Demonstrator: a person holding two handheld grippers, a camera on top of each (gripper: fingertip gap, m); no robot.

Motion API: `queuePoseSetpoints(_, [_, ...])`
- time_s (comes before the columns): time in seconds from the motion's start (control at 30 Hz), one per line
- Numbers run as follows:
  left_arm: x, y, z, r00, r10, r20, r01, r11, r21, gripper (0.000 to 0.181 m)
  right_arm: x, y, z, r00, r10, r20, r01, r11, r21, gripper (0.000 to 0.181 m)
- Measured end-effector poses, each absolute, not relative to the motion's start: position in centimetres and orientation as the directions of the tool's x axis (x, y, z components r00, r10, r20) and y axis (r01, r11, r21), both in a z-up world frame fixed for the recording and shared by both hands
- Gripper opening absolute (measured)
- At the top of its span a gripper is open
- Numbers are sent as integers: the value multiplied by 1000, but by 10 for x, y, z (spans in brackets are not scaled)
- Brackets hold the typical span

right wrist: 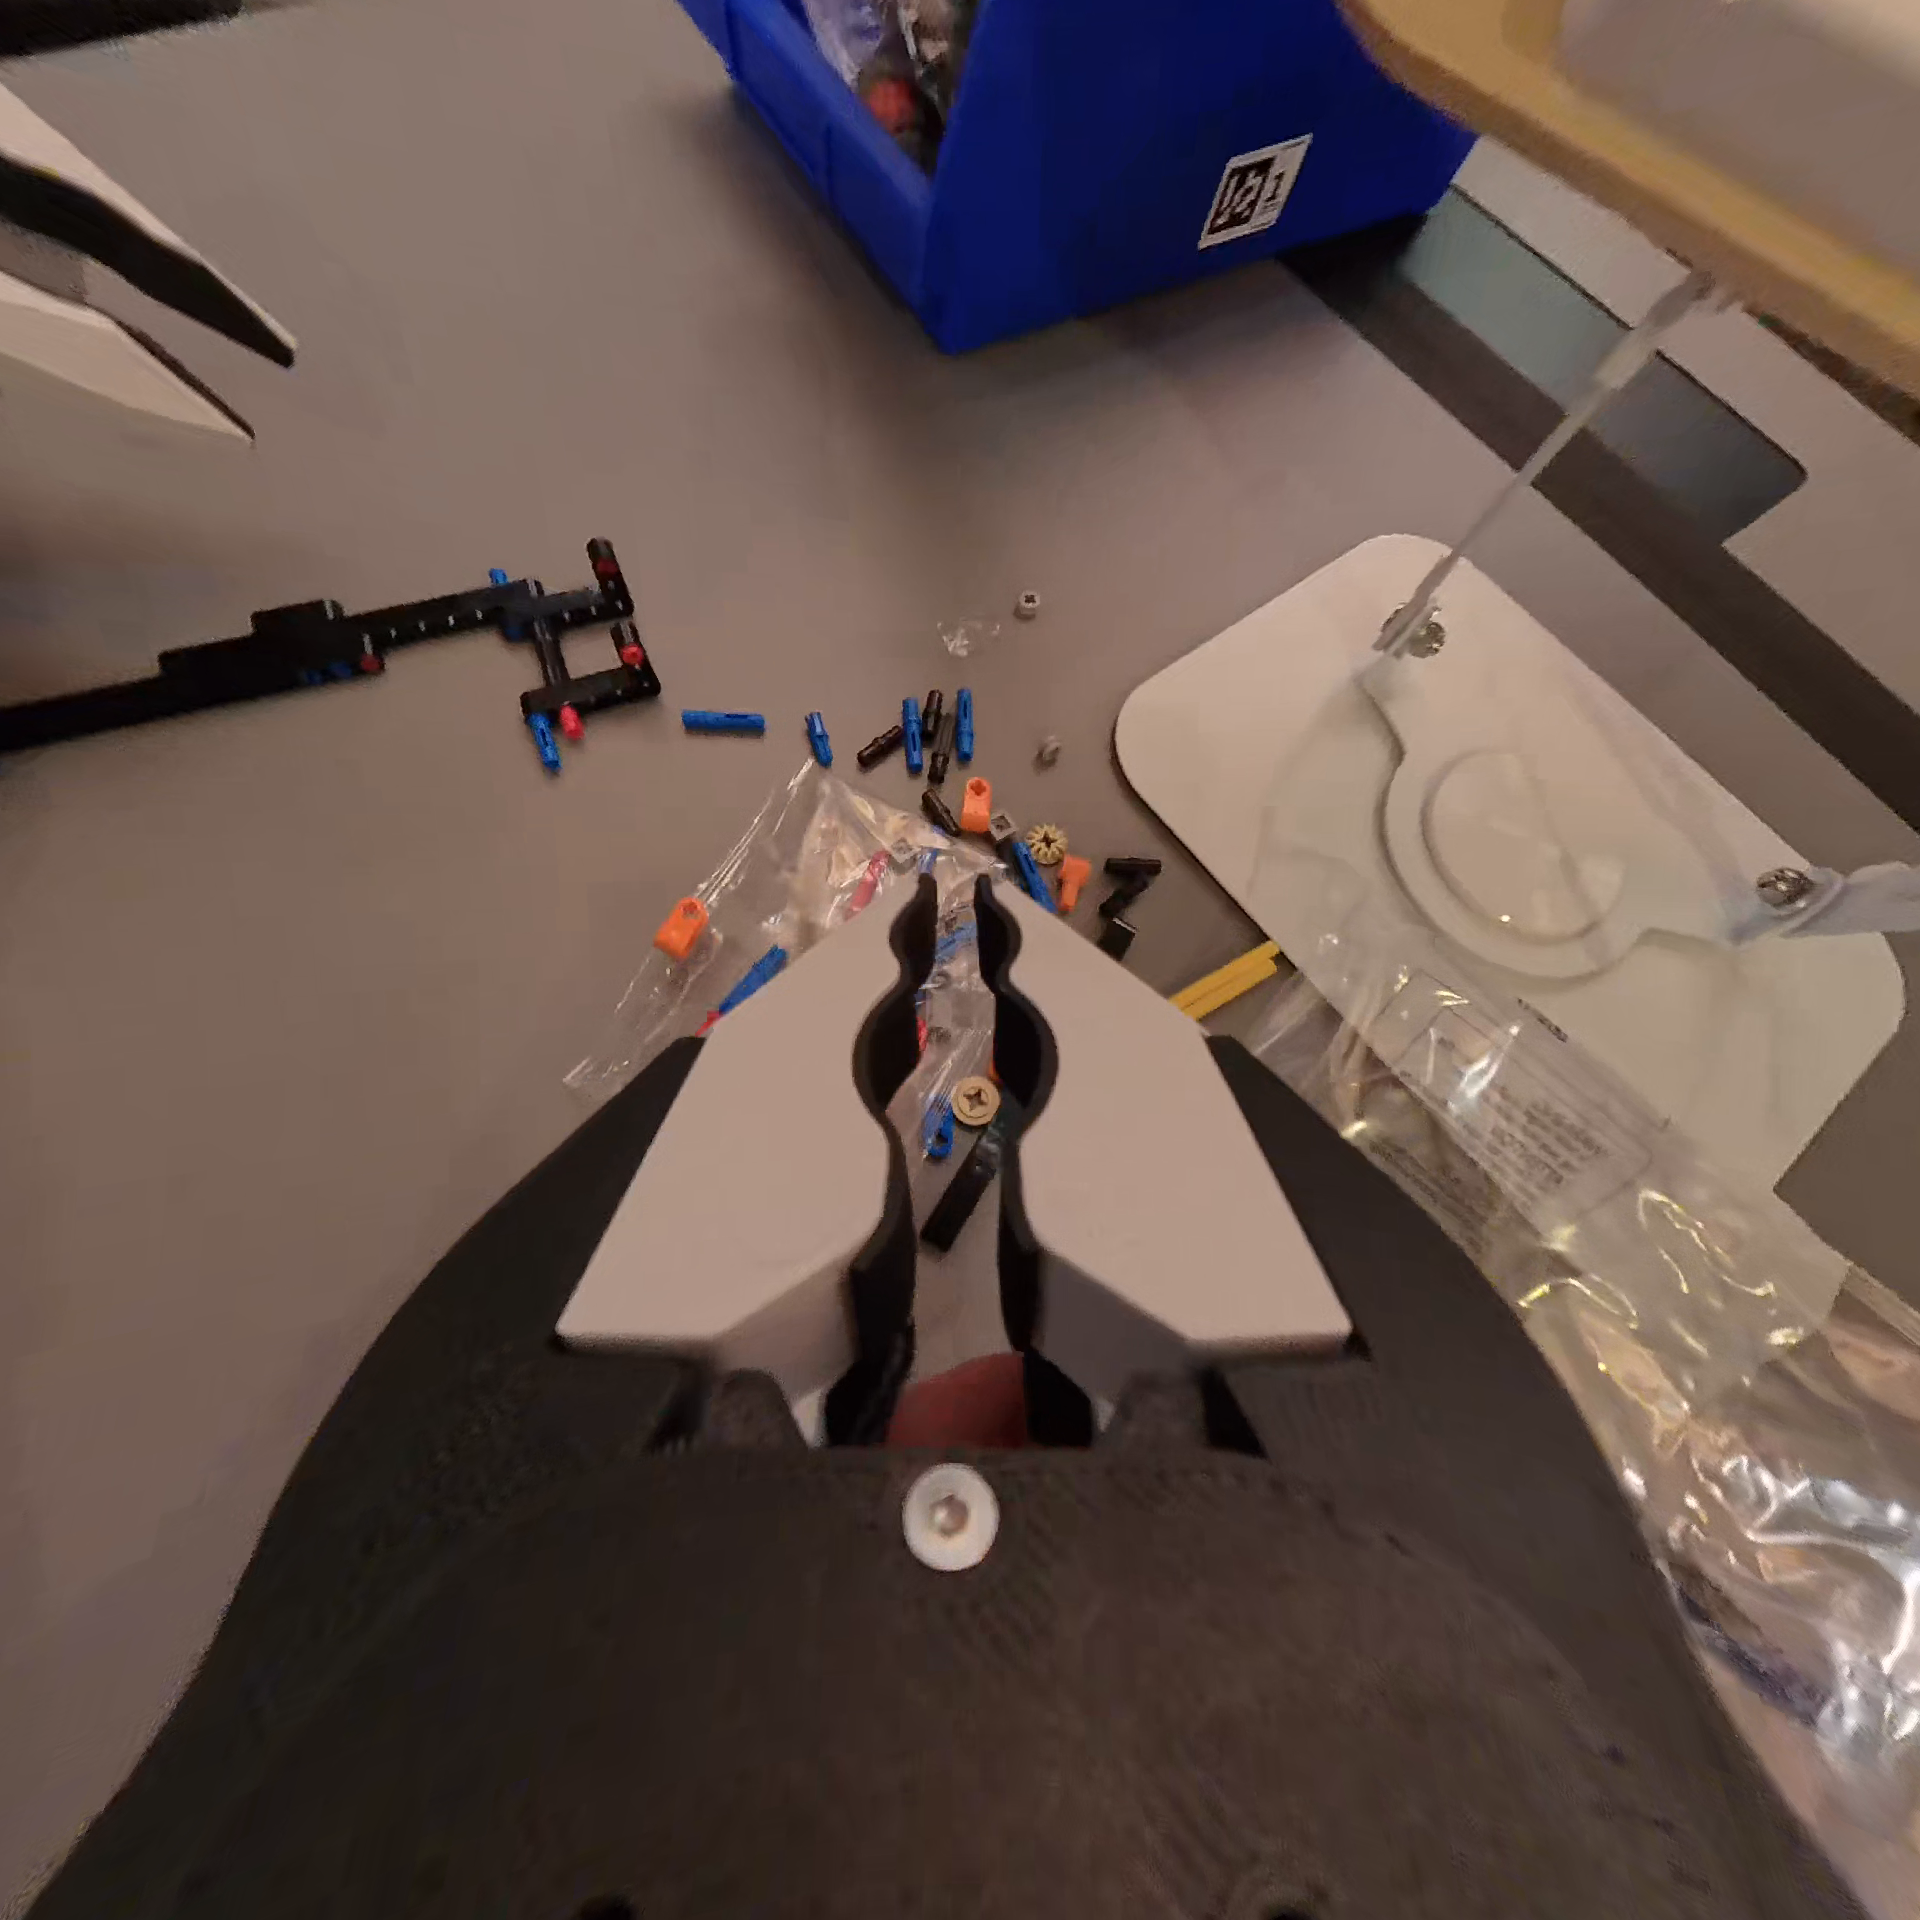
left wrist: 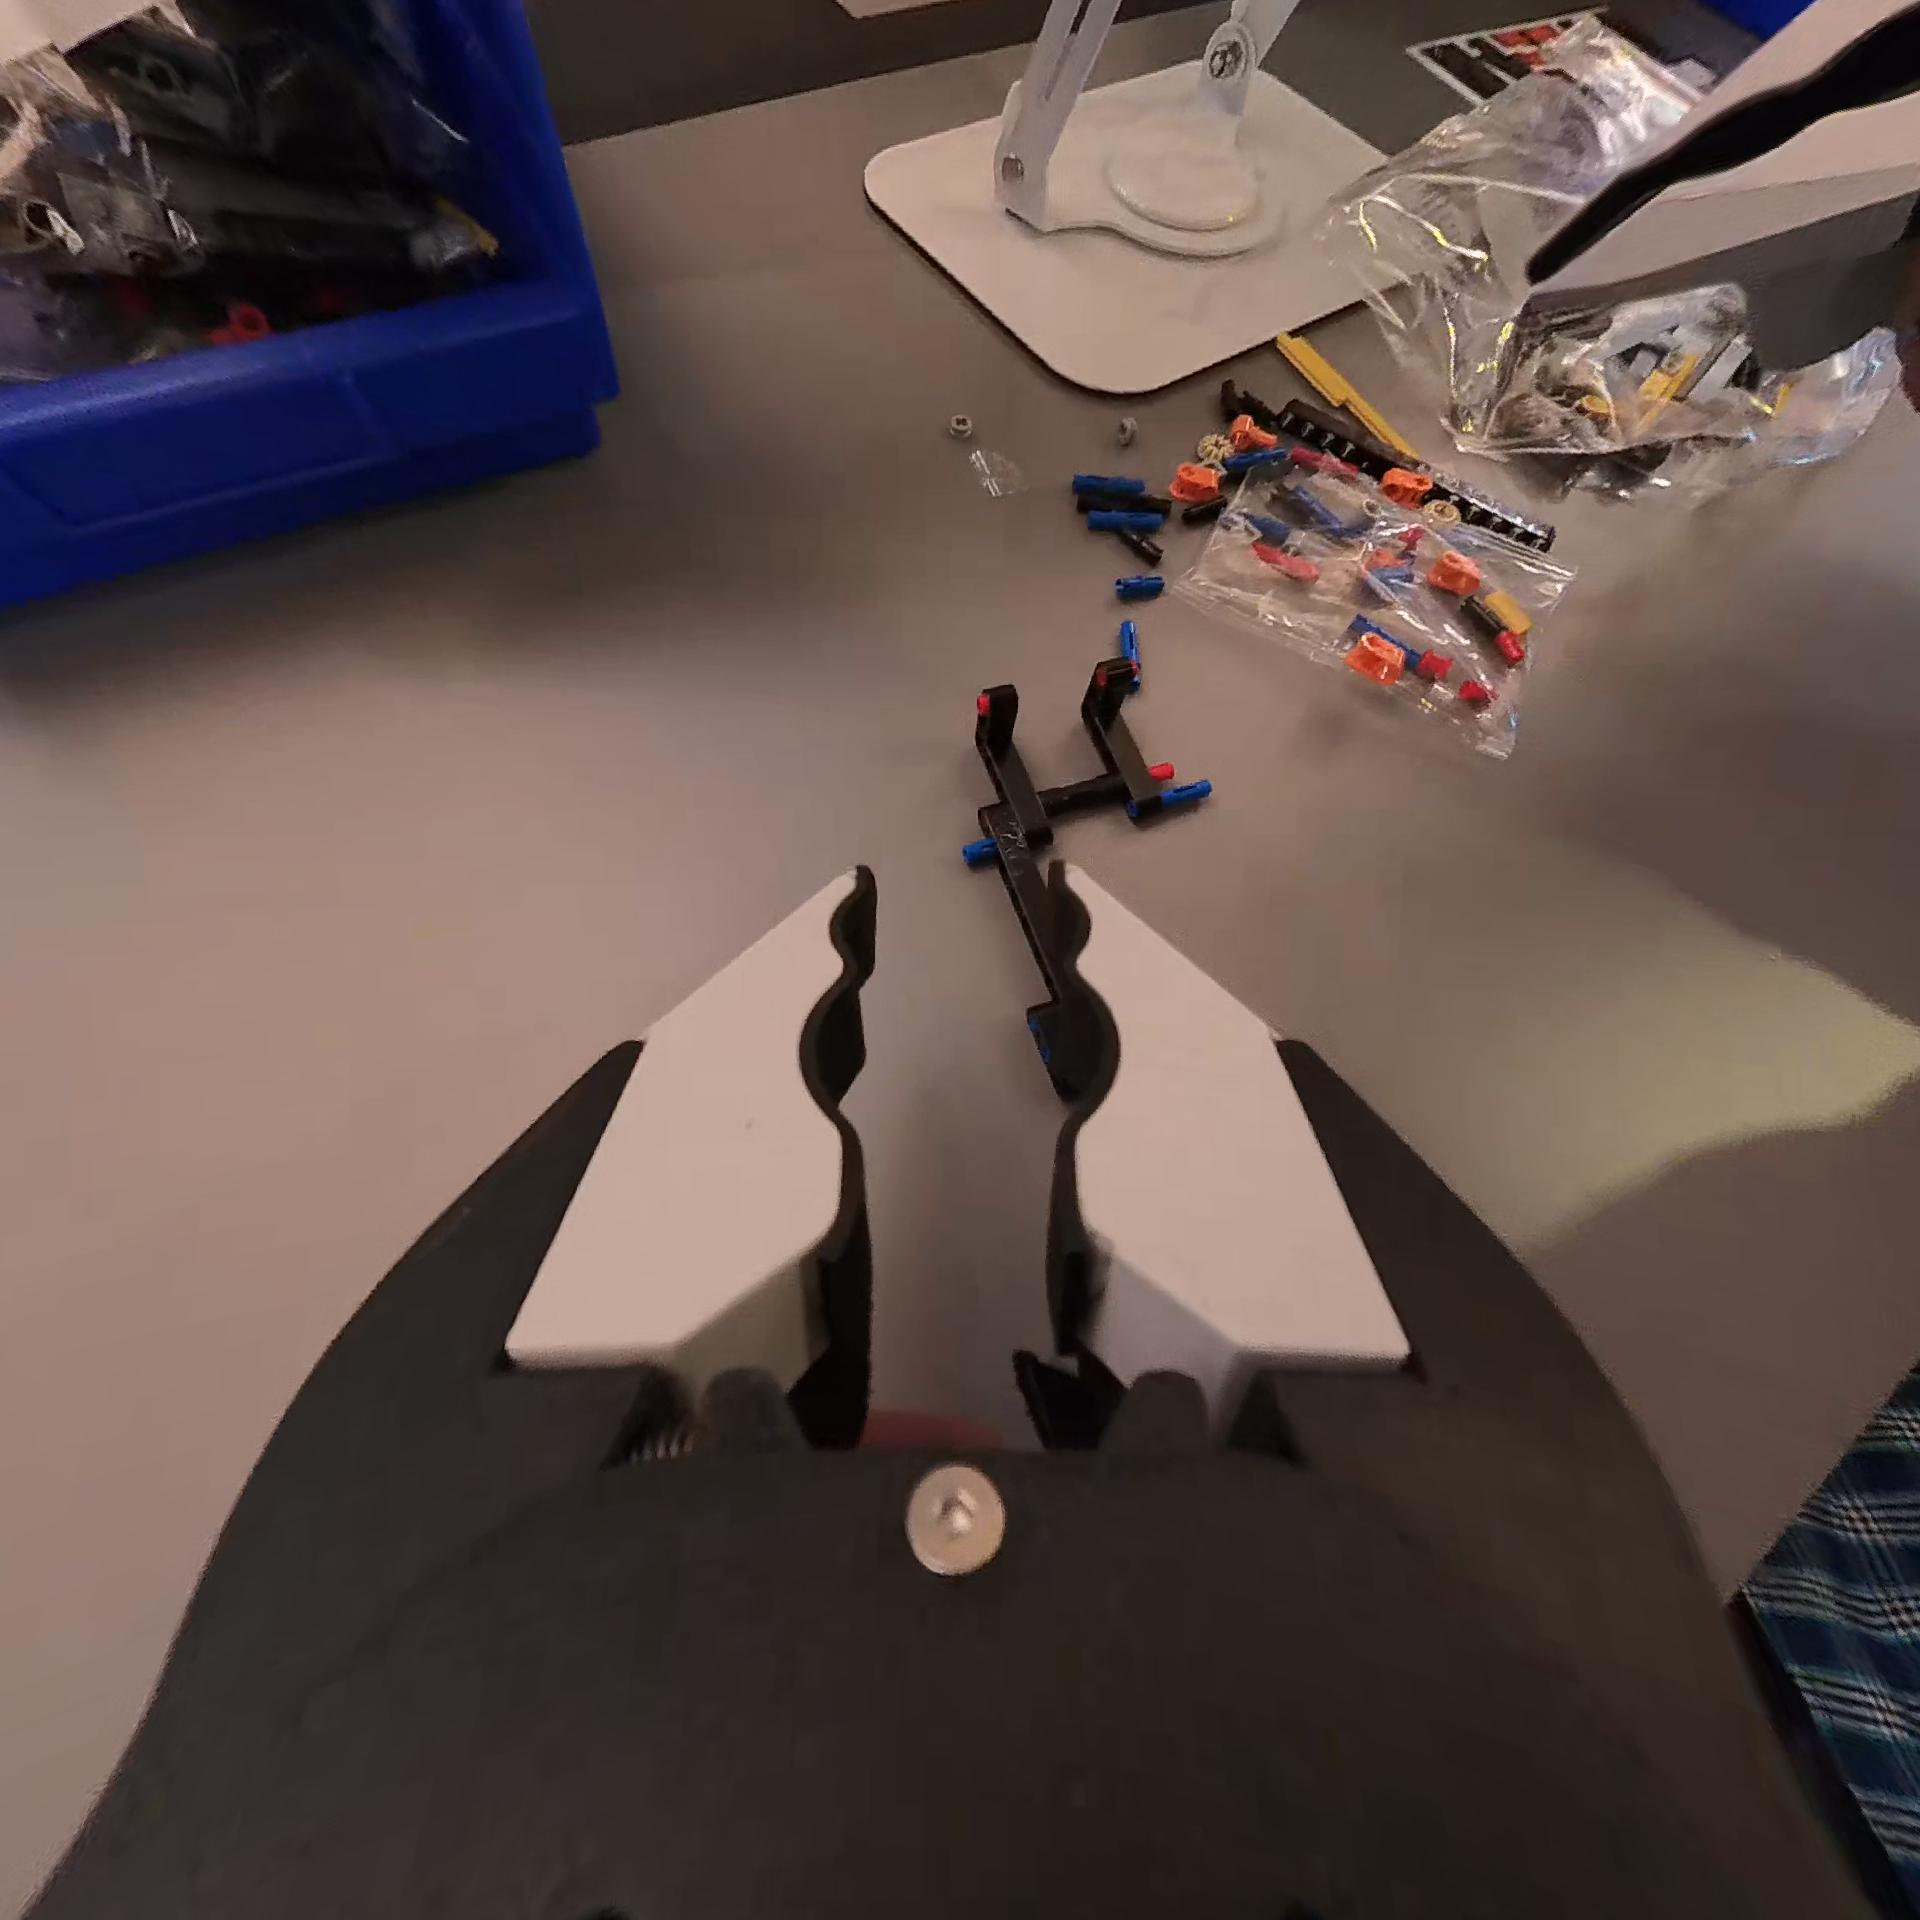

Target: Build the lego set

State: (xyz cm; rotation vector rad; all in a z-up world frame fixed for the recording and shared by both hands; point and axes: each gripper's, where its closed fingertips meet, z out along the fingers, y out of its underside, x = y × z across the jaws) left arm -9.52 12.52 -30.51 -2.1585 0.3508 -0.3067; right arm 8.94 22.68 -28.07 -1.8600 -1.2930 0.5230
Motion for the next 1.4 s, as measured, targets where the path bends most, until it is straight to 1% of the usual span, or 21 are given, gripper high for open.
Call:
queuePoseSetpoints(0.1, [-92,124,-304,923,-373,92,-143,-556,-819,27,80,225,-290,330,937,112,622,-126,-773,7])
queuePoseSetpoints(0.2, [-89,123,-308,918,-389,80,-171,-569,-805,26,72,230,-306,267,955,129,684,-93,-723,8])
queuePoseSetpoints(0.27, [-87,121,-311,916,-394,80,-179,-578,-796,27,69,230,-318,210,972,107,725,-82,-684,15])
queuePoseSetpoints(0.37, [-85,121,-313,915,-395,79,-183,-582,-792,29,68,227,-334,149,984,101,769,-51,-637,9])
queuePoseSetpoints(0.47, [-79,123,-310,909,-411,78,-191,-574,-796,30,71,225,-343,118,986,118,803,-24,-596,10])
queuePoseSetpoints(0.53, [-63,124,-301,891,-449,72,-213,-553,-806,32,76,228,-339,124,980,153,803,-9,-596,9])
queuePoseSetpoints(0.6, [-37,127,-287,863,-500,68,-232,-512,-827,32,86,228,-333,142,979,145,805,-29,-592,9])
queuePoseSetpoints(0.73, [28,137,-280,788,-616,16,-337,-454,-825,32,106,221,-331,163,983,88,817,-84,-571,10])
queuePoseSetpoints(0.83, [57,155,-299,755,-650,-89,-465,-435,-771,36,116,218,-338,178,981,76,827,-107,-551,14])
queuePoseSetpoints(0.9, [67,168,-313,751,-649,-119,-502,-444,-742,37,123,214,-345,169,984,65,842,-110,-529,18])
queuePoseSetpoints(0.97, [73,175,-327,757,-643,-117,-512,-473,-717,39,124,211,-347,166,984,62,842,-109,-529,18])
queuePoseSetpoints(1.03, [73,181,-340,752,-638,-164,-556,-481,-678,41,126,206,-352,144,988,65,854,-90,-513,15])
queuePoseSetpoints(1.13, [75,180,-351,753,-640,-151,-561,-506,-656,39,125,198,-352,114,993,34,847,-80,-525,13])
queuePoseSetpoints(1.23, [73,179,-353,761,-634,-140,-552,-519,-653,37,120,215,-341,158,986,57,812,-97,-575,11])
queuePoseSetpoints(1.3, [73,179,-351,761,-632,-146,-555,-518,-651,37,111,229,-334,197,977,79,783,-109,-612,4])
queuePoseSetpoints(1.4, [72,178,-345,771,-620,-143,-540,-519,-662,40,101,248,-332,249,961,120,773,-123,-623,0])
